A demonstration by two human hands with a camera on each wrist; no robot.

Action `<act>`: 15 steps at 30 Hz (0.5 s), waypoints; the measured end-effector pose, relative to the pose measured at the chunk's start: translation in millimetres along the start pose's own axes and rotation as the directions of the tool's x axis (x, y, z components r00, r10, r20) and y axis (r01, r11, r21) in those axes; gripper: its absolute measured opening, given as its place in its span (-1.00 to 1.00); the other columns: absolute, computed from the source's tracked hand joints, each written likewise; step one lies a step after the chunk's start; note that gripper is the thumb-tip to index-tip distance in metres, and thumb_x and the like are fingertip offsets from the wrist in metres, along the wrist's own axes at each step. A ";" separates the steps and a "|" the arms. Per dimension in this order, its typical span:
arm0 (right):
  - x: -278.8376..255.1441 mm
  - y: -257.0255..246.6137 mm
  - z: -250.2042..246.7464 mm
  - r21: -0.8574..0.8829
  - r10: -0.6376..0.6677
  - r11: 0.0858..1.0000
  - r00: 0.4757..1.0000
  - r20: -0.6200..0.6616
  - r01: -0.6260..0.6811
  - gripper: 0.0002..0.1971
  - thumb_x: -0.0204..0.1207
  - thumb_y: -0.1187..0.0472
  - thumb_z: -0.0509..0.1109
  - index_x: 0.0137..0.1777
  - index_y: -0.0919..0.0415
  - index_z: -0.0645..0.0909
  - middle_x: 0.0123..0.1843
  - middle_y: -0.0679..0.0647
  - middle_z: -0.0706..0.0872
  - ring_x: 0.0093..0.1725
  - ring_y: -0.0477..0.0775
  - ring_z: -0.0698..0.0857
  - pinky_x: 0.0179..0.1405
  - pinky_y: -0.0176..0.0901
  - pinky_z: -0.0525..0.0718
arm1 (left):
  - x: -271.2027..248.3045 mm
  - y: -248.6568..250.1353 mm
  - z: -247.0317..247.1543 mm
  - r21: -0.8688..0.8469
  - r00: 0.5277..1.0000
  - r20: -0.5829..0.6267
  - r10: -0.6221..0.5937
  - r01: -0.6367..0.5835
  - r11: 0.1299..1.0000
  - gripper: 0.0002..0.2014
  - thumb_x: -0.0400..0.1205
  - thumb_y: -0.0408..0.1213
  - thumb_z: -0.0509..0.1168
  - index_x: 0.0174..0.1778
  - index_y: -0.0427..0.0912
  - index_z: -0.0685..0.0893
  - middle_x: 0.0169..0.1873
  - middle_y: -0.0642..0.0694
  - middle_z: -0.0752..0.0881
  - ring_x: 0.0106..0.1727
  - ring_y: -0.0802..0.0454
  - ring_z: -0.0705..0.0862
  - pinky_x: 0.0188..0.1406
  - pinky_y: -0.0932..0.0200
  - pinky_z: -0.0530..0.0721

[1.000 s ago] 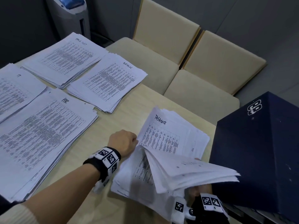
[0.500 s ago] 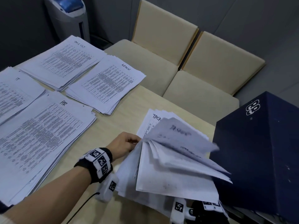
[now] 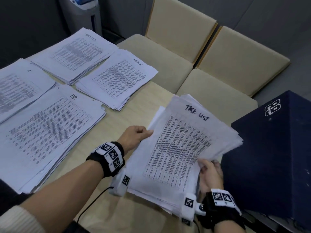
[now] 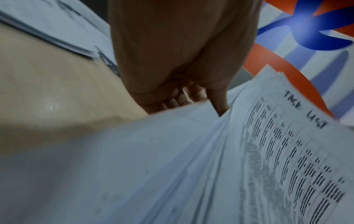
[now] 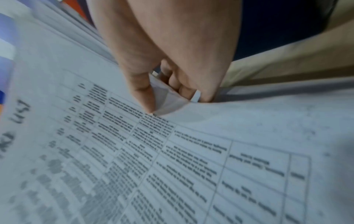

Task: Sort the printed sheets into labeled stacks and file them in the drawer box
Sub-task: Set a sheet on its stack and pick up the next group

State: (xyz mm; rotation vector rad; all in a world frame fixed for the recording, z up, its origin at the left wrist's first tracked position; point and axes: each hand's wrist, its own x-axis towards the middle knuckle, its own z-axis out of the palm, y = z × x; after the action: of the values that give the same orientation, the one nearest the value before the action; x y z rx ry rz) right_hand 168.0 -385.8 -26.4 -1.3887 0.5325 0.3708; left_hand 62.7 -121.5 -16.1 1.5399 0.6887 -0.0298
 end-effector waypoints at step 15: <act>14.8 -0.5 -13.4 0.039 0.076 0.996 0.997 0.004 -0.076 -0.75 0.31 0.28 0.50 0.02 0.19 0.77 0.07 0.29 0.75 0.10 0.29 0.70 0.19 0.18 0.58 | 19.1 2.3 -3.7 -0.119 0.995 0.010 -0.102 0.102 0.988 -0.81 0.58 -0.32 0.47 -0.08 -0.19 0.55 -0.32 0.00 0.70 -0.41 0.06 0.62 -0.40 0.15 0.52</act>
State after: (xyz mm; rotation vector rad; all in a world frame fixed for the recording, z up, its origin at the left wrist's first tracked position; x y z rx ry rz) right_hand 178.7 -400.0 -35.5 -1.3329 0.5883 0.4215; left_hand 77.9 -110.3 -21.7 1.3889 0.7531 -0.0671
